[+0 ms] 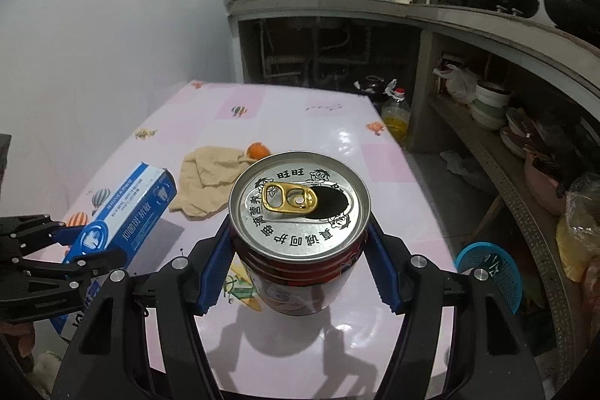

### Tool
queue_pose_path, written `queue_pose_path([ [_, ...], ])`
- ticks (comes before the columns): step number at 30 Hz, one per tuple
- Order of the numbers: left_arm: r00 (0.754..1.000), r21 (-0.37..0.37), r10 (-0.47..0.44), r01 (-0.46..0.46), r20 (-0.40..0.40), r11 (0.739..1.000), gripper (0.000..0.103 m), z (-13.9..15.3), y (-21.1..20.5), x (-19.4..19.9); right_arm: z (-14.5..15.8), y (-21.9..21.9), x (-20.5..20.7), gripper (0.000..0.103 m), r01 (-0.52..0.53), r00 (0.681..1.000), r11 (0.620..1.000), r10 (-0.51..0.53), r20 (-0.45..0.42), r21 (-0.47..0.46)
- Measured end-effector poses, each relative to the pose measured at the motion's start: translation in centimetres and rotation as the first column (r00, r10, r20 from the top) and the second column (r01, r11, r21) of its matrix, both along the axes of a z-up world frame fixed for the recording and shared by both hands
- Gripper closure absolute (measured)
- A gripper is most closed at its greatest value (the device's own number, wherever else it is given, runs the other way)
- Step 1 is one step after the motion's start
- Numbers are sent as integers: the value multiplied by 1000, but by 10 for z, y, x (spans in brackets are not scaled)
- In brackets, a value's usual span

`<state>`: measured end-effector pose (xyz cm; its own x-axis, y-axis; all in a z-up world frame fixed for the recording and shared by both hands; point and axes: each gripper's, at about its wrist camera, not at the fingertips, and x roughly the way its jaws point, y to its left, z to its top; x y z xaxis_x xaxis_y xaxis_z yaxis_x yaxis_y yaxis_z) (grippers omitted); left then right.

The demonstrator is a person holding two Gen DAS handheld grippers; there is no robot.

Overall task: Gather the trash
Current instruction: 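Carry the can and the box over the blue wastebasket with both grippers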

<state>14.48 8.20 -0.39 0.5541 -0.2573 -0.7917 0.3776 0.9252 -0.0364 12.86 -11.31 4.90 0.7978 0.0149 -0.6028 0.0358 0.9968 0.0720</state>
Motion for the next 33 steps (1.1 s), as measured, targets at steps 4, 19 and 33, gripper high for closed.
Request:
queue_pose_path([
  [4,997,-52,-70,71,24,996,57,17,-22,1,14,-28,-19,39,77,996,996,-79,32,38],
  [19,844,-341,-524,461,-115,819,57,33,-246,32,-19,-225,-151,39,676,734,725,-678,-41,129],
  [33,780,-203,-559,521,-279,829,57,-36,-381,80,-213,-353,-96,39,808,584,459,-708,-397,370],
])
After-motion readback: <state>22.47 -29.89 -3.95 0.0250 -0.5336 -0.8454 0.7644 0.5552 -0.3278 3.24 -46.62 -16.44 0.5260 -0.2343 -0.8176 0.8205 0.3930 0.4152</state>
